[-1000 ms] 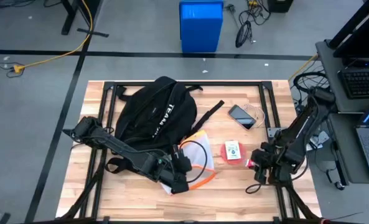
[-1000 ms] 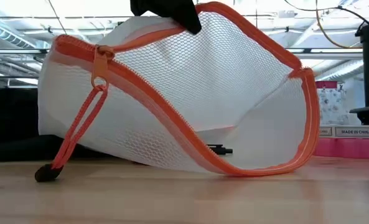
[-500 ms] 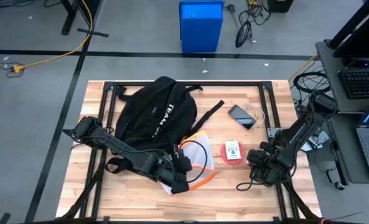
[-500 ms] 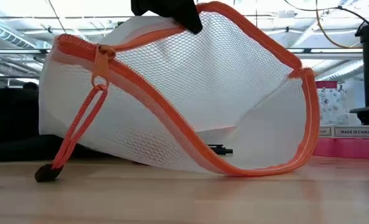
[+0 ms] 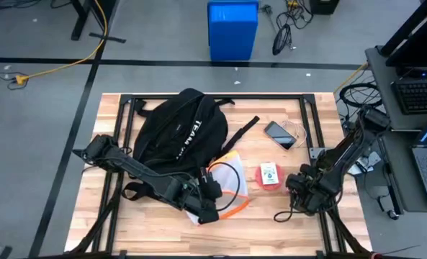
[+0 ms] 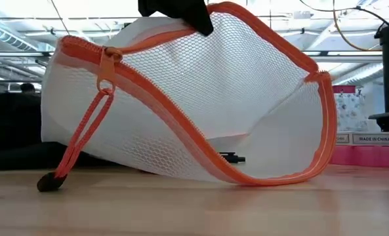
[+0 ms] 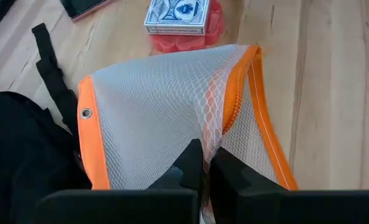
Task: Unpack backpack
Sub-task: Remove the scented candle from the orange zip bag
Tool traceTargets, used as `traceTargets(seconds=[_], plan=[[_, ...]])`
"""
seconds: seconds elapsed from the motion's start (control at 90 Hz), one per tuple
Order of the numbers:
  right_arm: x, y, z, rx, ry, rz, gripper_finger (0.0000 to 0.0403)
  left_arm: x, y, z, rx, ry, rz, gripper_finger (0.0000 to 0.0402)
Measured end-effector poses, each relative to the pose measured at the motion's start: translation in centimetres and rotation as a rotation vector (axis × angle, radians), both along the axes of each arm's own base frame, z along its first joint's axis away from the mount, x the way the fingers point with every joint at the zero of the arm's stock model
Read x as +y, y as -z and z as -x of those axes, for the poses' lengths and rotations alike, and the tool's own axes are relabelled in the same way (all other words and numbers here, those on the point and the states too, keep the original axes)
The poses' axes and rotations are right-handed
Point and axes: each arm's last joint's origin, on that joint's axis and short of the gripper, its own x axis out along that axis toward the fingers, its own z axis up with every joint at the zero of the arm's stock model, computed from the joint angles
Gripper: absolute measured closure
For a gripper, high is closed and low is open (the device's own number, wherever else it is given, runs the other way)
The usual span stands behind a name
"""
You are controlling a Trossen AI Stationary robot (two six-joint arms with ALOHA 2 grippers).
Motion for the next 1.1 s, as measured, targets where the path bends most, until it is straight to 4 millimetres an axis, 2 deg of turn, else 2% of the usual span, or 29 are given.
traceTargets(seconds=[0.122, 0.233, 0.4, 0.522, 0.644, 0.856, 1.1], plan=[[0.6, -1.4, -0.6, -0.056, -0.034, -0.013, 0.0207, 0.0, 0.0, 0.0, 0.000, 0.000, -0.001, 0.0402], [1.8, -3.6, -1.9, -0.202, -0.086, -0.027, 0.0207, 0.0, 0.0, 0.0, 0.000, -0.001, -0.001, 0.0402], [3.9, -7.1, -5.5, -0.539, -0.258, -0.059, 0.0206, 0.3, 0.0, -0.1, -0.001, -0.007, -0.001, 0.0402], [4.9, -8.2, -8.9, -0.773, -0.380, -0.008, 0.0206, 0.2, -0.1, -0.2, -0.010, -0.006, 0.003, 0.0402], [4.7, -6.8, -12.4, -0.834, -0.449, 0.119, 0.0206, 0.2, -0.1, -0.2, -0.013, -0.005, 0.005, 0.0402], [5.2, -2.5, -17.2, -0.895, -0.552, 0.209, 0.0206, 0.2, -0.1, -0.2, -0.014, -0.006, -0.004, 0.0402], [8.4, -0.7, -20.8, -0.832, -0.741, 0.315, 0.0206, 0.4, -0.1, -0.3, -0.027, -0.029, -0.033, 0.0402]])
